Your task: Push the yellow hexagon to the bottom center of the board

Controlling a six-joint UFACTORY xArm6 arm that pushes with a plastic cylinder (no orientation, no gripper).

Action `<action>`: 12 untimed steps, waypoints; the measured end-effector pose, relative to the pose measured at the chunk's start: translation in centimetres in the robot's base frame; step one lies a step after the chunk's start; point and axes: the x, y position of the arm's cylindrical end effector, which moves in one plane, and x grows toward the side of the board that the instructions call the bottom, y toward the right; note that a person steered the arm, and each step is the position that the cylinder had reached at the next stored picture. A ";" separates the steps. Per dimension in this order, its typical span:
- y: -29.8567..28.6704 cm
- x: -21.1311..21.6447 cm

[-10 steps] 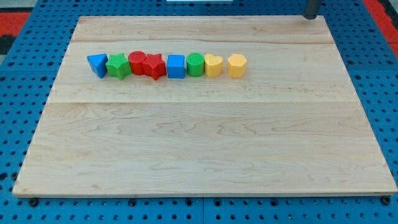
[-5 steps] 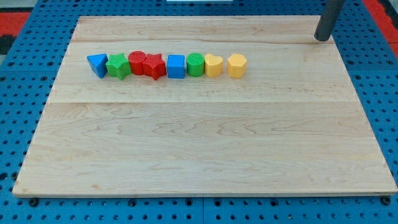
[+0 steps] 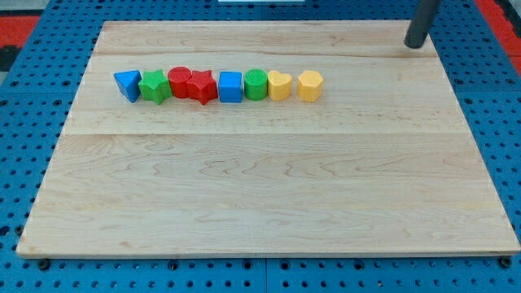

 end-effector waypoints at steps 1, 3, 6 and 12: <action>-1.4 -2.7; -11.8 -1.1; -11.8 1.7; -19.5 18.5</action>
